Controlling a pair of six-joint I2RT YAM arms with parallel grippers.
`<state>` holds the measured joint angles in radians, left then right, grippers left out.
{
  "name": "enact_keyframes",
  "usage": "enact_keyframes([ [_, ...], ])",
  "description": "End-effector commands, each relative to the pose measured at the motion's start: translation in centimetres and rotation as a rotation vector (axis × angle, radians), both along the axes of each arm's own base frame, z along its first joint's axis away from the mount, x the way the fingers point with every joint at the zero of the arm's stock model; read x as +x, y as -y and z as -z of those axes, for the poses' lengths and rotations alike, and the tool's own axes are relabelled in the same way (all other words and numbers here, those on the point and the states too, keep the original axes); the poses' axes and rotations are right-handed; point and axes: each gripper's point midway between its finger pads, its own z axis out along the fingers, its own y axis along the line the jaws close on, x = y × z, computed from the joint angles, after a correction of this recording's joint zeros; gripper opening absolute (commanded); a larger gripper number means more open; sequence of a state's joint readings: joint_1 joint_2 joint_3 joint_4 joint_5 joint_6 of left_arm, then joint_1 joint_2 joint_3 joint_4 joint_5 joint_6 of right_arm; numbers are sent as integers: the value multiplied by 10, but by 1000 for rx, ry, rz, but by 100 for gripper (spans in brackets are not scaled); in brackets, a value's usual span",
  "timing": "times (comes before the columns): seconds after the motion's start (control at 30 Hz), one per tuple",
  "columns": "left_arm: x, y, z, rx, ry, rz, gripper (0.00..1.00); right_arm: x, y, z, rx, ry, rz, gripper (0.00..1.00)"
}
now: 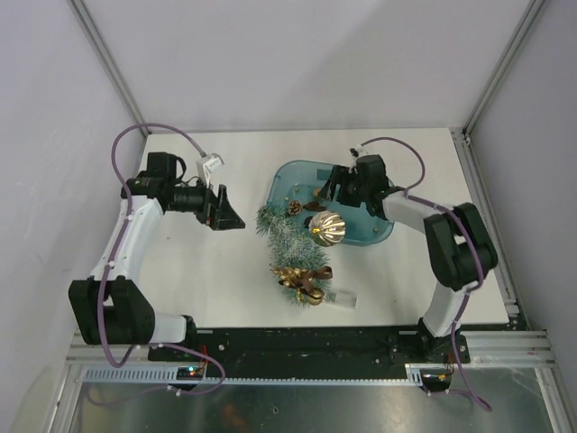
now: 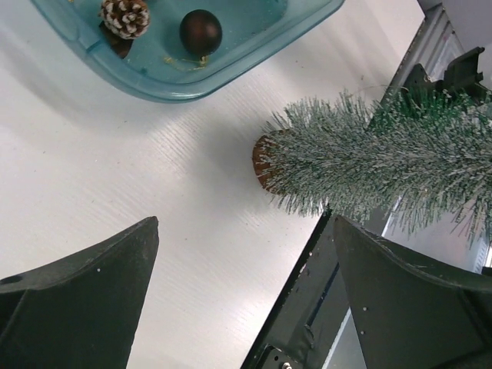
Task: Decorate the small christmas tree
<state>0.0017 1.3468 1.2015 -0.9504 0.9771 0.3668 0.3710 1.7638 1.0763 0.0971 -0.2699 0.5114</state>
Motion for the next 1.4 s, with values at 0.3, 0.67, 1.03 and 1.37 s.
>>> enact_keyframes([
  [0.3,17,-11,3,16,2,-30,100,78,-19,30,-214,26,100,74],
  [0.67,16,-12,7,21,-4,-30,99,84,-28,55,-365,25,100,72],
  [1.03,14,-9,1,-4,-1,-23,100,71,16,51,-386,13,164,54],
  [1.37,11,-7,-1,-23,7,-7,100,37,57,41,-402,-4,211,35],
])
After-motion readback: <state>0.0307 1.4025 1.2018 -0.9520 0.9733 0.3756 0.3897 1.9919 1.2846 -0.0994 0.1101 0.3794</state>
